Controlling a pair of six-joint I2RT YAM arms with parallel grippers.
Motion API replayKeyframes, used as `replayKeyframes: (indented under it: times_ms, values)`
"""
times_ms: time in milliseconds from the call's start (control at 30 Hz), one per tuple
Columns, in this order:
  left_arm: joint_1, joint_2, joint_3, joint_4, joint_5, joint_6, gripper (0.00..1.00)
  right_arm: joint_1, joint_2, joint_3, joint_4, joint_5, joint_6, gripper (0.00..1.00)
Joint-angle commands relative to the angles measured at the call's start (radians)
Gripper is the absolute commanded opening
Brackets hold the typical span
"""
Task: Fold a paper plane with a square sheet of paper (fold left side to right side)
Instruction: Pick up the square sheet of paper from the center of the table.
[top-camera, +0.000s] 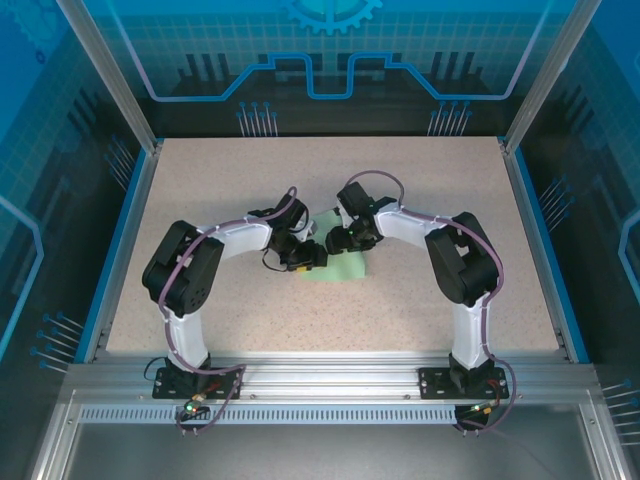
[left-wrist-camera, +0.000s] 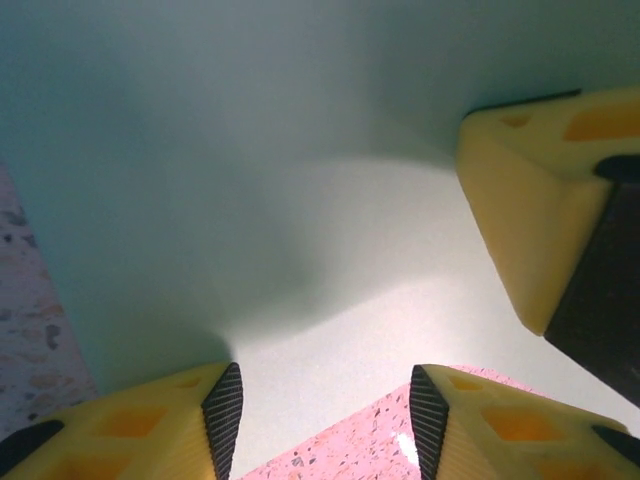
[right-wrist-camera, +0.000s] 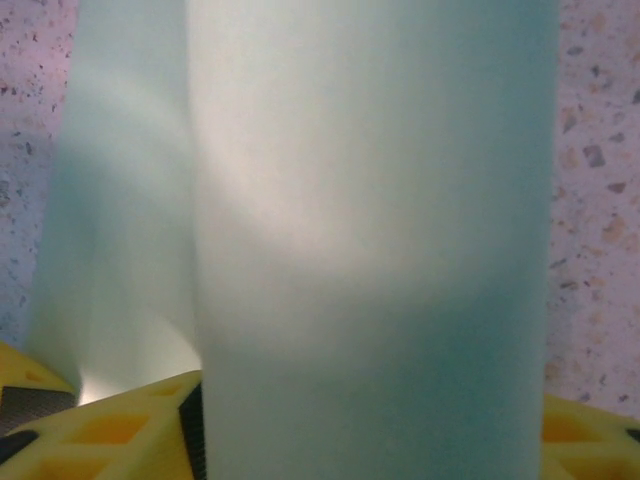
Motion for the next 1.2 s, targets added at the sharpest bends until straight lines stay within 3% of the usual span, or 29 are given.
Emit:
replayKeyframes:
  times_ms: [0,333,533,733,1000,1167]
  values:
    - [0.023,-0.082,-0.037,0.042,-0.013,-0.004,0.55,-0.006,-0.061,0.0,-0.02,-0.051,-0.014,0.54]
    - [0.169,-0.356,-0.217,0.271,0.098,-0.029,0.66,-0.068,-0.257,-0.127,0.108,-0.253,-0.056,0.34]
    - [0.246,-0.532,-0.318,0.473,0.217,-0.066,0.79,-0.145,-0.442,-0.201,0.166,-0.435,-0.08,0.31]
    - [0.265,-0.644,-0.348,0.634,0.333,-0.097,0.87,-0.228,-0.618,-0.222,0.176,-0.619,-0.085,0.3]
    - [0.267,-0.672,-0.321,0.798,0.486,-0.116,0.9,-0.258,-0.771,-0.172,0.171,-0.831,-0.088,0.3]
    - [0.254,-0.661,-0.289,0.864,0.574,-0.116,0.9,-0.233,-0.821,-0.117,0.147,-0.902,-0.119,0.3]
